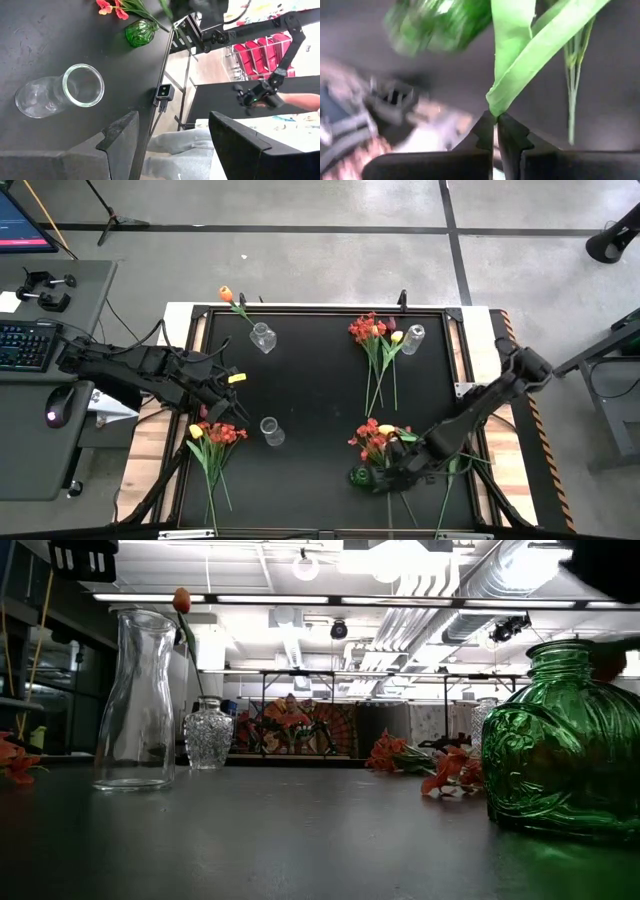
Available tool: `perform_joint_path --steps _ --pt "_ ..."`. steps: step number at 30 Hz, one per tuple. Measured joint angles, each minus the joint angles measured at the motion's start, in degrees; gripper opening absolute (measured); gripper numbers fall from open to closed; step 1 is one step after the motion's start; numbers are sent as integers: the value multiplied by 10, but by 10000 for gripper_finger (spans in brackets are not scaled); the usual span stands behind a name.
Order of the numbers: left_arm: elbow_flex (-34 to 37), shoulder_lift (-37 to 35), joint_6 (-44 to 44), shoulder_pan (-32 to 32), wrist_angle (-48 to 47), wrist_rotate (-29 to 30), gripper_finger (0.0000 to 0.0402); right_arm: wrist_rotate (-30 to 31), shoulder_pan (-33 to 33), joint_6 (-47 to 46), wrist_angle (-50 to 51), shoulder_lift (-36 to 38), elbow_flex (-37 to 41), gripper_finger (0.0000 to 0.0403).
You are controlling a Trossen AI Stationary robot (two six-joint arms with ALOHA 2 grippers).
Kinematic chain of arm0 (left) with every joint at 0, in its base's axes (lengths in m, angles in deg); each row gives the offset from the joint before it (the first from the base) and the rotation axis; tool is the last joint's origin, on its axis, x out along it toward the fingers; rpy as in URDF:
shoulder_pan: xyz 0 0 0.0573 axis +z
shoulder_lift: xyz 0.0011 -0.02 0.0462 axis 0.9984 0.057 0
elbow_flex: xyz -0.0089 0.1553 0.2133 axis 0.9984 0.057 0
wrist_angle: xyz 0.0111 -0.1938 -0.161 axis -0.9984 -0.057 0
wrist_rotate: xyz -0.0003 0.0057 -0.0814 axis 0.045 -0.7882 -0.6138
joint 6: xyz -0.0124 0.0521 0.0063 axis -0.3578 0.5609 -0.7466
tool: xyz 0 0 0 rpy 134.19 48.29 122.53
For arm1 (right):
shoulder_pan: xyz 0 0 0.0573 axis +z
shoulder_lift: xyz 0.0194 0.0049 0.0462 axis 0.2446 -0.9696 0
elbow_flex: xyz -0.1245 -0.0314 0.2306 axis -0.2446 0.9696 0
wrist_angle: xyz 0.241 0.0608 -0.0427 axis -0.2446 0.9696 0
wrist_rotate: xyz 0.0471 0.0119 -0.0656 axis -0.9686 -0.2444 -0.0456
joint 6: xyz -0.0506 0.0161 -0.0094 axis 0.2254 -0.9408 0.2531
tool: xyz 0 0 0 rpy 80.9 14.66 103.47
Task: Sort flowers into vase by color
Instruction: Put the bottom orange flower into the top left transparent vase
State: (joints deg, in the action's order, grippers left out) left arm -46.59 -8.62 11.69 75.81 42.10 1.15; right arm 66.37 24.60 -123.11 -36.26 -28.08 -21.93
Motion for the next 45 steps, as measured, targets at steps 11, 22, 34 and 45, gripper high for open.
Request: perform_joint_path --steps 11,22,34,45 --pt "0 0 -6 0 9 -12 230 53 -32 268 -33 172 0 1" --pt "0 -2 115 17 489 26 230 181 -230 697 -304 188 0 0" --pt "-81 -20 346 113 504 275 230 119 -433 838 -665 -15 -34 0" --pt "-173 -21 444 181 357 319 230 145 -540 920 -427 -192 -310 0"
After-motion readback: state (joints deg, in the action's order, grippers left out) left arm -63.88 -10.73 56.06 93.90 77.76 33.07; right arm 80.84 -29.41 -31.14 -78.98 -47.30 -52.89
